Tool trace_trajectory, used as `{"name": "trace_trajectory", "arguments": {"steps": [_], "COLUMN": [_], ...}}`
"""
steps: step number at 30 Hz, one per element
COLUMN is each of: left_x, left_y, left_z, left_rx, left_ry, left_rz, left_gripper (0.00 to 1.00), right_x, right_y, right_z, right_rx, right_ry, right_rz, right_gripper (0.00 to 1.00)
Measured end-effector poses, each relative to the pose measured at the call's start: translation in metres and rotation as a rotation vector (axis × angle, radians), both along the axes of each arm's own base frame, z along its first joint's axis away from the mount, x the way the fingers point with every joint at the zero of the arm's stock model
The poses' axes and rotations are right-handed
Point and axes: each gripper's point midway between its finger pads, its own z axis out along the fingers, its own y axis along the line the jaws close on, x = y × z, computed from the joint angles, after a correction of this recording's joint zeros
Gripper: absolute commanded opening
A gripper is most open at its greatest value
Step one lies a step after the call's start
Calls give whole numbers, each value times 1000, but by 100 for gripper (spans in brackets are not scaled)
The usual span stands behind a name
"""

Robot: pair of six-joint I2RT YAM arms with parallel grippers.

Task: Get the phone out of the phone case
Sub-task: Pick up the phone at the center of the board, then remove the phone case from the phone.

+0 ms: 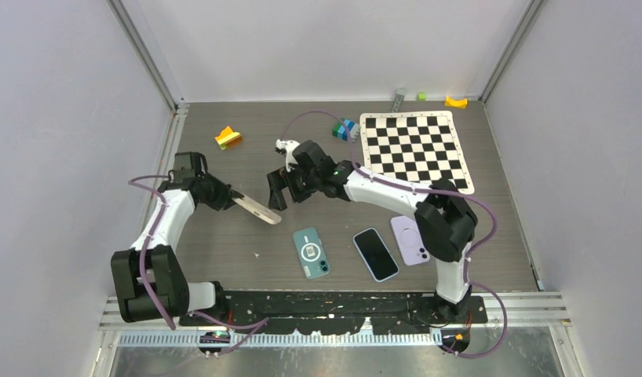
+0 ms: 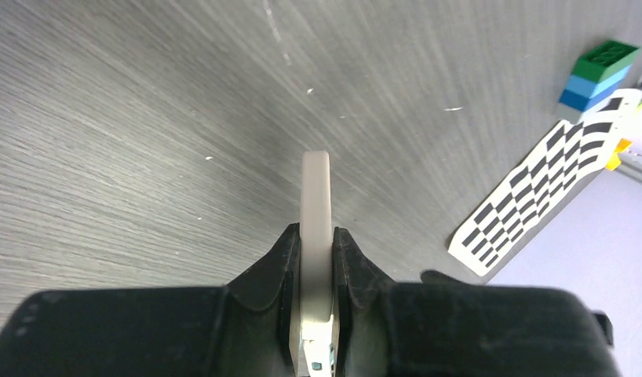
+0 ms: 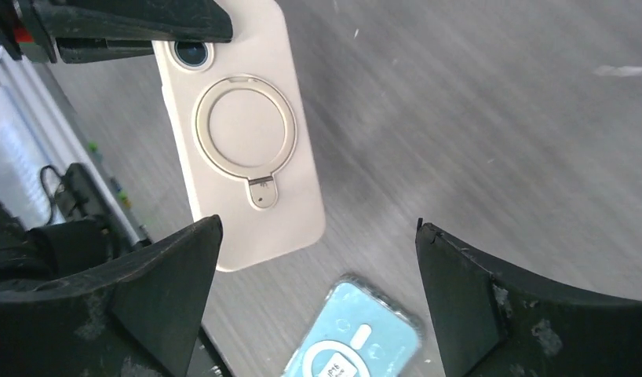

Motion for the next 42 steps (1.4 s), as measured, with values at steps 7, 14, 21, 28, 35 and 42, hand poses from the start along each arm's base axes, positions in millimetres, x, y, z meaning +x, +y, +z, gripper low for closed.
{"name": "trace_trajectory", "arguments": {"steps": [7,14,21,28,35,42], "left_x": [6,-7,-10,-16,-17,-15], "left_y": [5,3,1,-2,-4,9], "left_z": [26,23,24,18,28,57], "left_rx": [23,6,-14,-48,-74,-22], "left_ry": [-15,46,60,92,26,-138], "left_rz": [24,44,63,102,59,-3], "left_gripper": [0,0,0,41,98,100], "right_x": [-24,-50,-30,-33,-24,5], "right_y": [16,43,34,30,25,-12], "right_z": [41,20,-10,-13,-13,22], "right_rx": [-93,-241,-377,-468,-435,-288], "right_ry": [-349,-528,-596,-683,-626,-433], "right_rz": [56,138,122,165,142,45], "right_gripper": [97,77,28,1,1,1]}}
